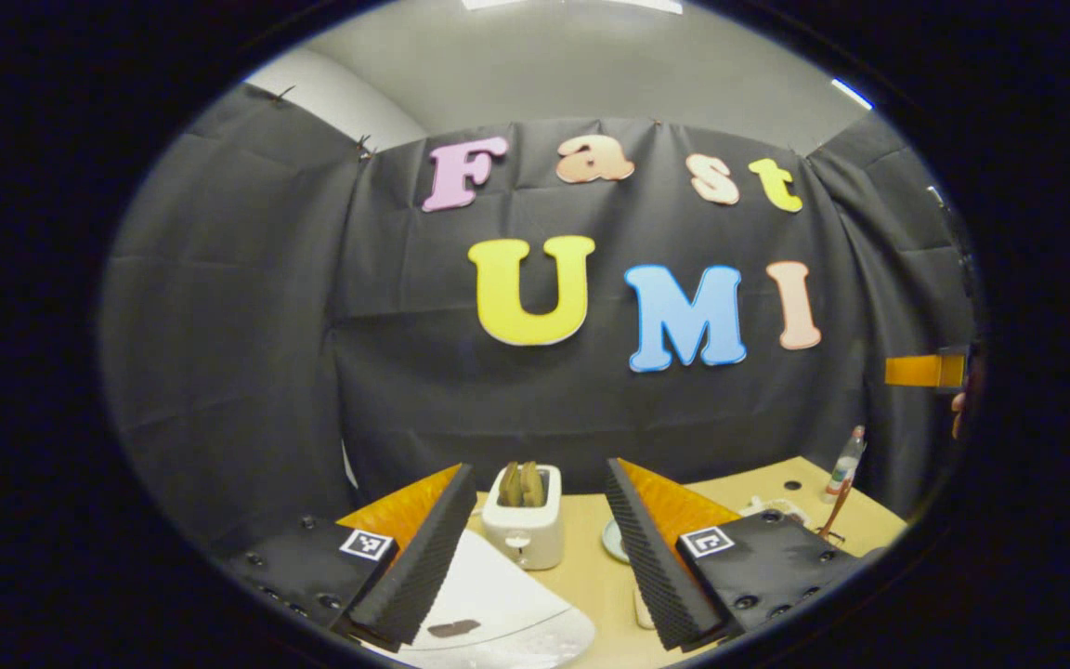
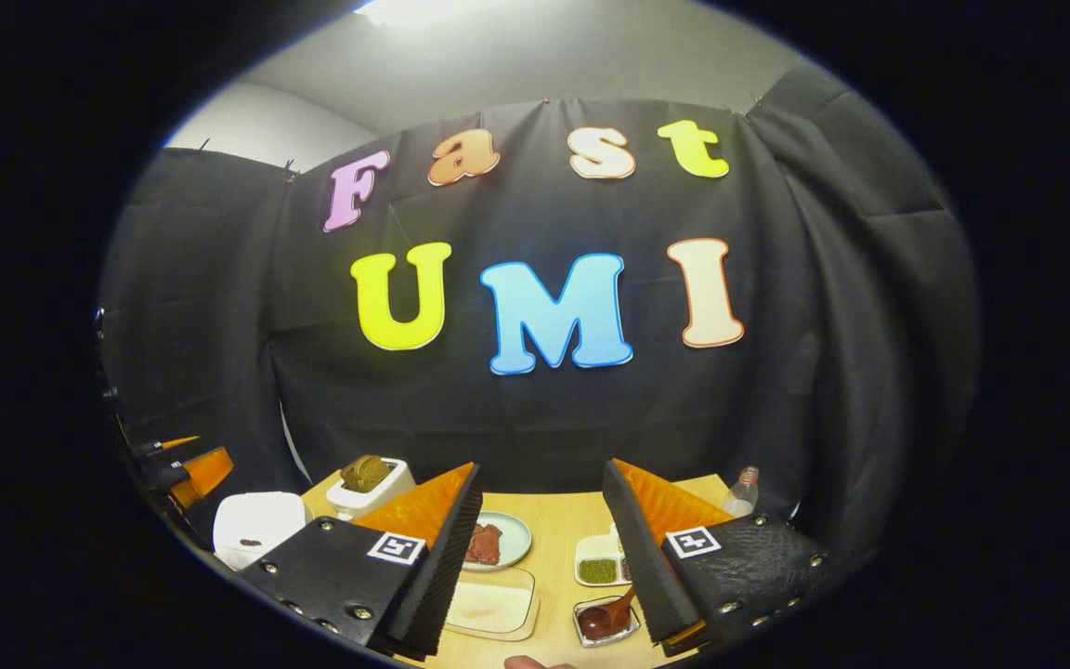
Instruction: Close the left gripper, press the button to open the rice cooker; take a wooden spoon from the chopstick holder with the right hand, scoop a spoonful of rice and pour it into the rice cooker, then put the wooden spoon back into the chopstick holder.
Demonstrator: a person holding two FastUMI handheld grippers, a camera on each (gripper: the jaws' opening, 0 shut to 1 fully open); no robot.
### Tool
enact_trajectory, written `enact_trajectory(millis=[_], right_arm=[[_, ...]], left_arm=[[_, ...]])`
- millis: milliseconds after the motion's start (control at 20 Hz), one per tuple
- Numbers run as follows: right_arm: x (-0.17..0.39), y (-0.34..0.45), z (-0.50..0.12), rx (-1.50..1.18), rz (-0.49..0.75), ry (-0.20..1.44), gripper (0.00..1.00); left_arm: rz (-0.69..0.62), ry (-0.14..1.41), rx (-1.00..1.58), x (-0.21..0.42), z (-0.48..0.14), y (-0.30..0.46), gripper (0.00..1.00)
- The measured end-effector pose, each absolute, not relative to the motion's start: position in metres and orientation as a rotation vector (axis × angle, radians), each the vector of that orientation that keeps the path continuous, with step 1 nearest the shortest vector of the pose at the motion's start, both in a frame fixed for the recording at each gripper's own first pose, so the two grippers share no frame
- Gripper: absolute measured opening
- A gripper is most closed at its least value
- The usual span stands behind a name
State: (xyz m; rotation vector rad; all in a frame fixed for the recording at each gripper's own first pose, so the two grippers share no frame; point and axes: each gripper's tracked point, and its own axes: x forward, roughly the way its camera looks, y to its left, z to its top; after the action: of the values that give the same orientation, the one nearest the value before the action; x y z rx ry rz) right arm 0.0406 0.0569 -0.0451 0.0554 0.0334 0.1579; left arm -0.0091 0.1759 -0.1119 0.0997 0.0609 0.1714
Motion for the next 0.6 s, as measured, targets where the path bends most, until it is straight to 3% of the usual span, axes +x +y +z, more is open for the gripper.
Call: enact_trajectory(millis=[350,600], right_arm=[[0.015,0.051,0.012,0.067,0.109,-0.033,0.80],[0.019,0.031,0.027,0.067,0.127,-0.030,0.80]], left_arm=[[0.104,-0.050,-0.007,0.004,-0.011,0.113,0.98],[0.095,-0.041,0.025,0.008,-0.011,0.061,0.96]])
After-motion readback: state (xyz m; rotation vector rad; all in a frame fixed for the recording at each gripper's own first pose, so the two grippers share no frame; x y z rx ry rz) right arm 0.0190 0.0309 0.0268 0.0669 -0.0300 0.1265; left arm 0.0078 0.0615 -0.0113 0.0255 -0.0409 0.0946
